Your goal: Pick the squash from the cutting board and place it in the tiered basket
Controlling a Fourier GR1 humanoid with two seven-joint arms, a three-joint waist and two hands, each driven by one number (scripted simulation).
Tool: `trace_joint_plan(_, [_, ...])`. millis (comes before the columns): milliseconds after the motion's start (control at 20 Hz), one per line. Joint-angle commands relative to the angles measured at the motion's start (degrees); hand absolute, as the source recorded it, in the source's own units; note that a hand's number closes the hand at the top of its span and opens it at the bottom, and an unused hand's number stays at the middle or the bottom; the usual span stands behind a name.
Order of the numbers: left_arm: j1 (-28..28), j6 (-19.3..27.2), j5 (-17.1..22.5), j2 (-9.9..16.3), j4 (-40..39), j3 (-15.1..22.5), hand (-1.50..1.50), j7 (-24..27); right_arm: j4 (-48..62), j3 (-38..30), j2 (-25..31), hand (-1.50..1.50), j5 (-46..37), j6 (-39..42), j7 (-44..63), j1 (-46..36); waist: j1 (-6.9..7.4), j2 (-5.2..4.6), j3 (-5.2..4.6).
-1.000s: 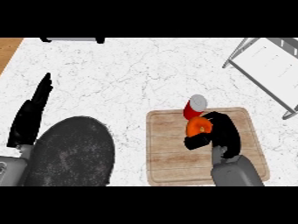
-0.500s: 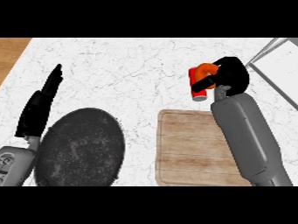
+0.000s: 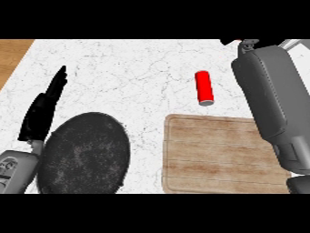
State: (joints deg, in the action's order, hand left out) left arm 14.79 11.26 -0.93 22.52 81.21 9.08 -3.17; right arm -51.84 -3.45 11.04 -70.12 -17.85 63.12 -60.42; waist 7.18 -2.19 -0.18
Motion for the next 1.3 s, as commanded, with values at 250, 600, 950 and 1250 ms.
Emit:
trace_joint_plan(250, [-0.39, -1.13, 0.97, 0.69, -0.78, -1.59, 0.0, 0.06, 16.55, -2.85, 4.73, 1.5, -13.87, 0.57, 11.17, -16.42, -1.76, 0.68, -0.01])
trace_joint_plan(600, [-0.24, 0.78, -0.48, -0.98, -2.26, -1.81, 0.0, 0.9, 24.35, -10.25, 7.16, 1.5, -10.34, -7.79, 3.48, -19.84, -2.94, 0.47, 0.16])
trace_joint_plan(950, [-1.16, 0.18, -0.37, -1.31, -1.68, -2.36, 0.0, 0.09, 34.25, -9.55, 11.4, 1.5, -14.06, -3.95, -0.91, -21.68, -3.74, 0.9, 0.15])
trace_joint_plan(1250, [-1.7, 0.54, -1.05, -0.94, 0.25, -2.37, 0.0, -0.29, 41.11, -6.32, 17.17, 1.5, -19.85, 3.17, 1.33, -20.62, -3.2, 0.7, 0.13])
